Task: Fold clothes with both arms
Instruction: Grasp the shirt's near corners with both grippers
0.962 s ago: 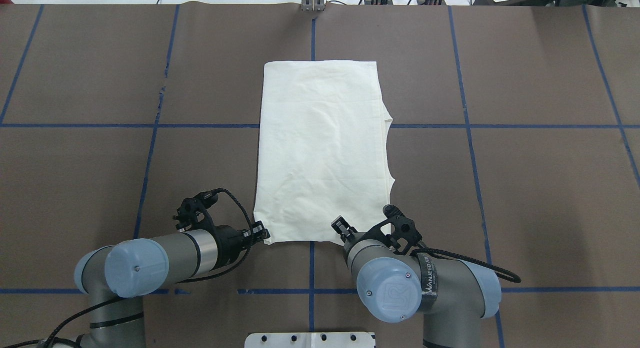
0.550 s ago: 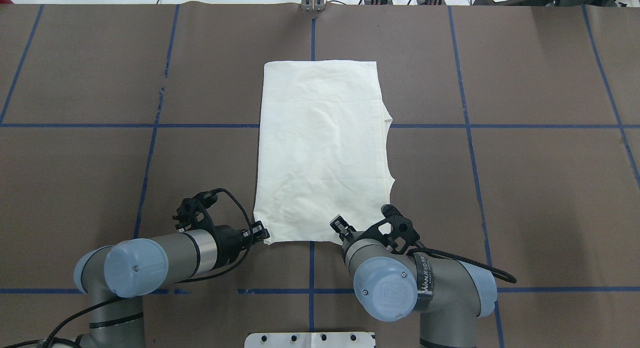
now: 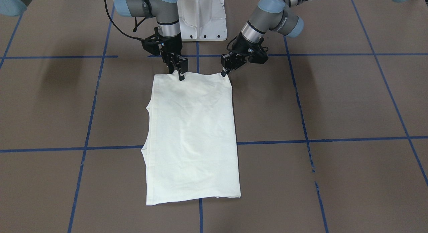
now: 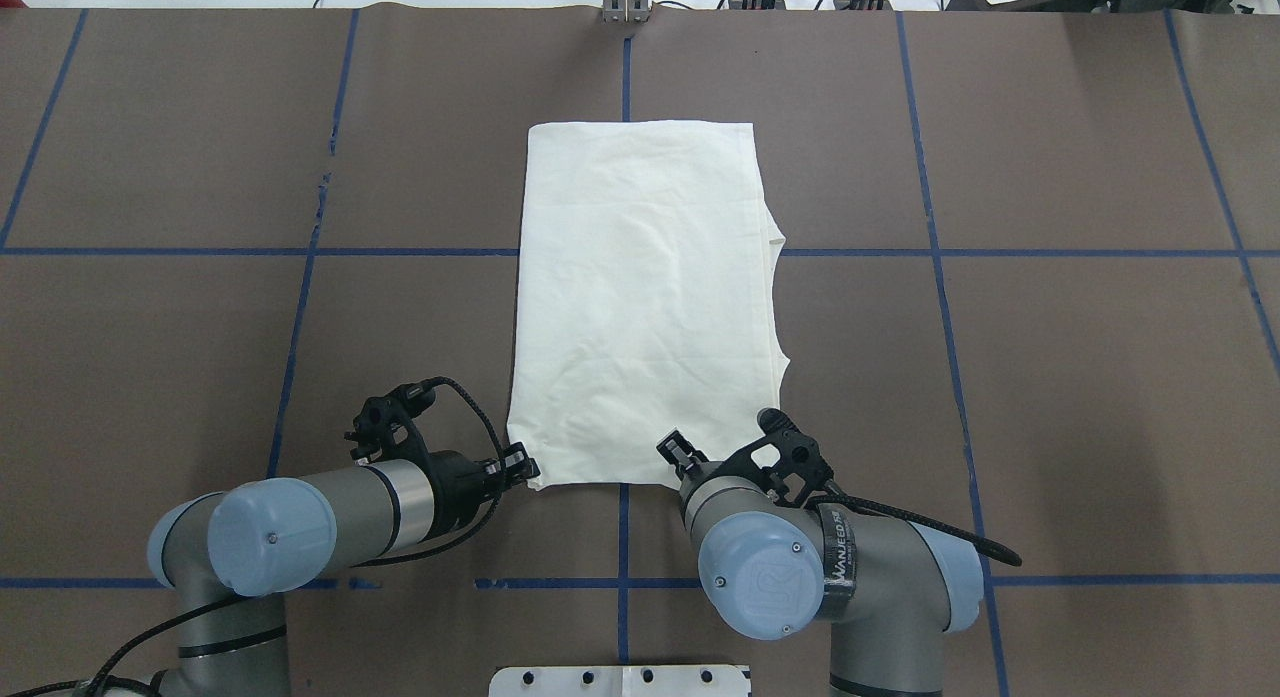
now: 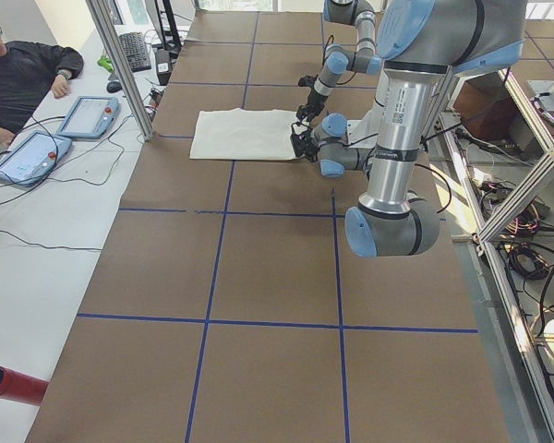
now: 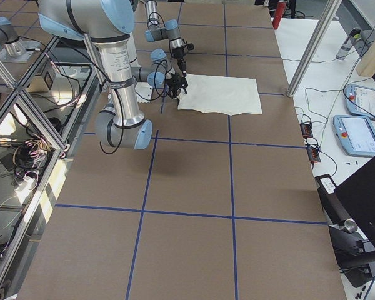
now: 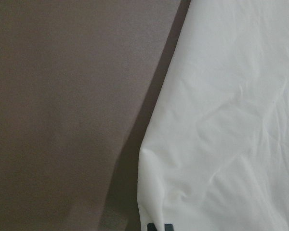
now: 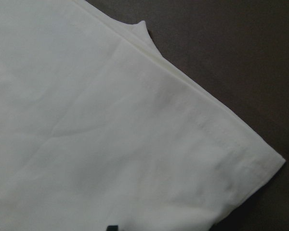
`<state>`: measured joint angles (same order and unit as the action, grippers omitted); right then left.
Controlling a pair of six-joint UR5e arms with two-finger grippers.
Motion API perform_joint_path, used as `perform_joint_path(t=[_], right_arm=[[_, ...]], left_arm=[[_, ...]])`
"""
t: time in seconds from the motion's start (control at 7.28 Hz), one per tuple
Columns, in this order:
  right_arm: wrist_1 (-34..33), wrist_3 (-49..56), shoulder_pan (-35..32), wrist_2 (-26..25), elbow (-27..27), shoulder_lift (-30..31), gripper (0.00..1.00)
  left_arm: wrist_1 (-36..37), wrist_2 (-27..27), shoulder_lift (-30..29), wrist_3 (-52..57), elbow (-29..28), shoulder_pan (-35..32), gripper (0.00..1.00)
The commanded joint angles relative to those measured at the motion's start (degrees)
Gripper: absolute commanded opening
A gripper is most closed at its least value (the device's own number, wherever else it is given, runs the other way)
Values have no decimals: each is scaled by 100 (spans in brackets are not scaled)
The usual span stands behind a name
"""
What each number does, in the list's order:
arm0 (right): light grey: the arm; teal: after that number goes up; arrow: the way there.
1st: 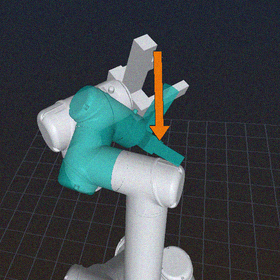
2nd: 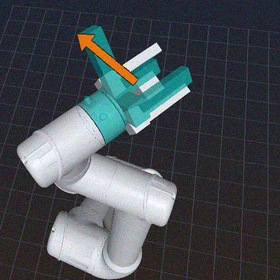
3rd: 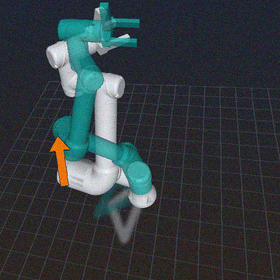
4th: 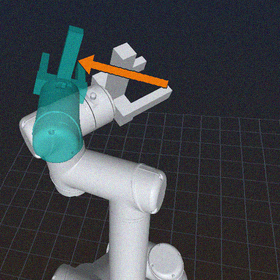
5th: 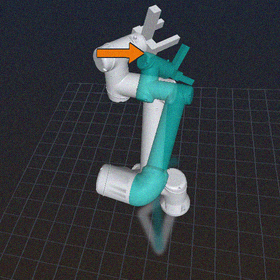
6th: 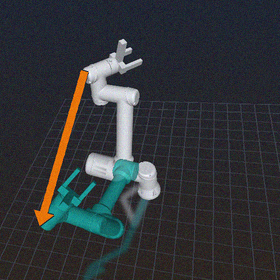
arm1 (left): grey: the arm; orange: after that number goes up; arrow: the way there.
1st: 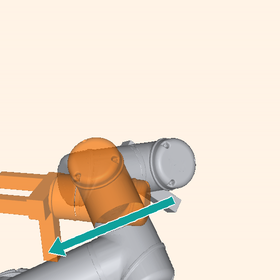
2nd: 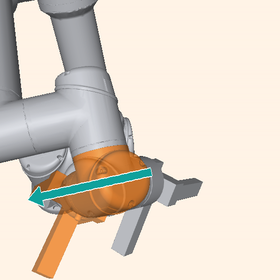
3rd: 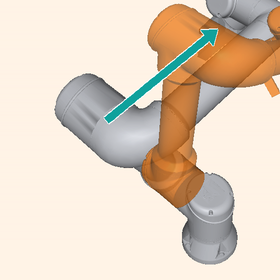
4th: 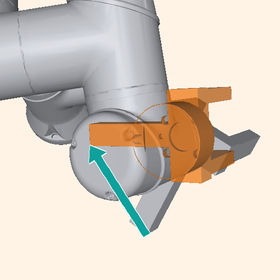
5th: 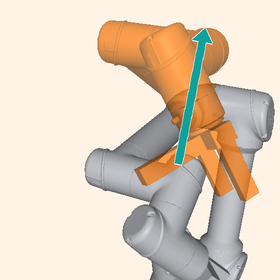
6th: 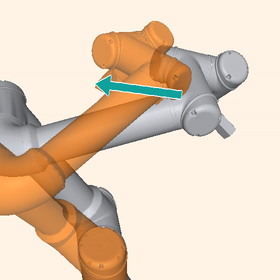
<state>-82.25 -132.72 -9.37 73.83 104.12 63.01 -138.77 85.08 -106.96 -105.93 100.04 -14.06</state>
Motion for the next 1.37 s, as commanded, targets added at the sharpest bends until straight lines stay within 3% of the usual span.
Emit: perform_joint_path(t=[0.0, 0.14, 0.41, 0.55, 0.96, 1.24], right_arm=[[-1, -26, -3, -70, -6, -9, 66], [-10, -43, -3, -105, -6, -9, 61], [-1, -297, -3, -123, -6, -52, 13], [7, -298, -3, -202, -15, -52, 0], [-1, -298, -3, -202, -6, -44, 0], [-10, -272, -38, -194, 221, 17, 0]], left_arm=[[-1, 0, 0, 2, 6, 0, 0], [-1, 0, 0, 2, 6, -9, 0], [-1, 0, 0, 2, 6, -9, 0], [-1, 0, 0, -7, 15, 0, 0], [8, 0, 0, 19, 67, -17, 0], [688, 52, 26, 72, 784, -44, 0]])
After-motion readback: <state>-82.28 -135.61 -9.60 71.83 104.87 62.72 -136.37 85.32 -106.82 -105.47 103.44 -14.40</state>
